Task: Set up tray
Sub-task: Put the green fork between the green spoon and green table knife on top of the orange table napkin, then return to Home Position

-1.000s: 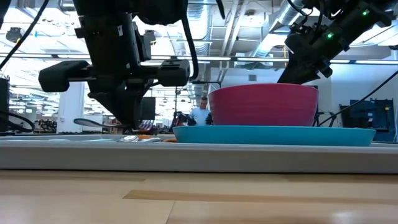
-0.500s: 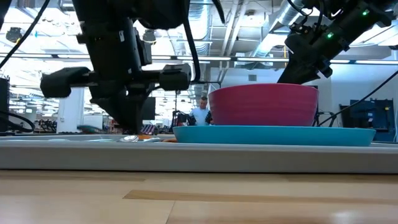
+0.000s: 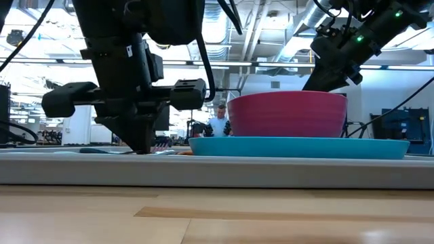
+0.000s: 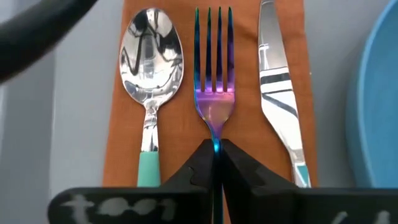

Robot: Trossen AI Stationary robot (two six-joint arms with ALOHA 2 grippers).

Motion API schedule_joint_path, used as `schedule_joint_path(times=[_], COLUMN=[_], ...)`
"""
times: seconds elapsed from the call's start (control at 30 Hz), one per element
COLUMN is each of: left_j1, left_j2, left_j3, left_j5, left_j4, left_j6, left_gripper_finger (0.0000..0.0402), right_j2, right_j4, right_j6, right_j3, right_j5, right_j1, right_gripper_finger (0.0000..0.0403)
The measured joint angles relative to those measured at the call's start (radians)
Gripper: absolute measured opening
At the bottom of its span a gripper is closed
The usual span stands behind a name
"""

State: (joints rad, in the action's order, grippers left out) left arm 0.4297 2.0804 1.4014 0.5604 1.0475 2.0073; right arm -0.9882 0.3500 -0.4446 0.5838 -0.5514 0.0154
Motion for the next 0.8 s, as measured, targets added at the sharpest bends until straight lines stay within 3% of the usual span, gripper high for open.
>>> schedule_joint_path(times=[0.33, 0.63, 0.8], left_j1=[0.000, 0.000, 0.000], left_j2=[0.000, 0.000, 0.000], left_j3=[0.000, 0.000, 0.042], left_j5=[0.012, 0.012, -0.014], left_j4=[-0.010, -0.010, 0.026], left_j6=[-0.004, -0.007, -0.102], left_gripper_finger=[0.0042, 0.0047, 0.0047], right_j2=[0.000, 0.000, 0.000], right_j4=[0.000, 0.000, -0.001], right_j6=[0.000, 0.000, 0.000], right_j3=[0.000, 0.000, 0.000], right_j5=[0.000, 0.000, 0.000], right_j1=[0.000, 0.000, 0.000], right_gripper_finger=[0.0177, 0.0177, 0.0177])
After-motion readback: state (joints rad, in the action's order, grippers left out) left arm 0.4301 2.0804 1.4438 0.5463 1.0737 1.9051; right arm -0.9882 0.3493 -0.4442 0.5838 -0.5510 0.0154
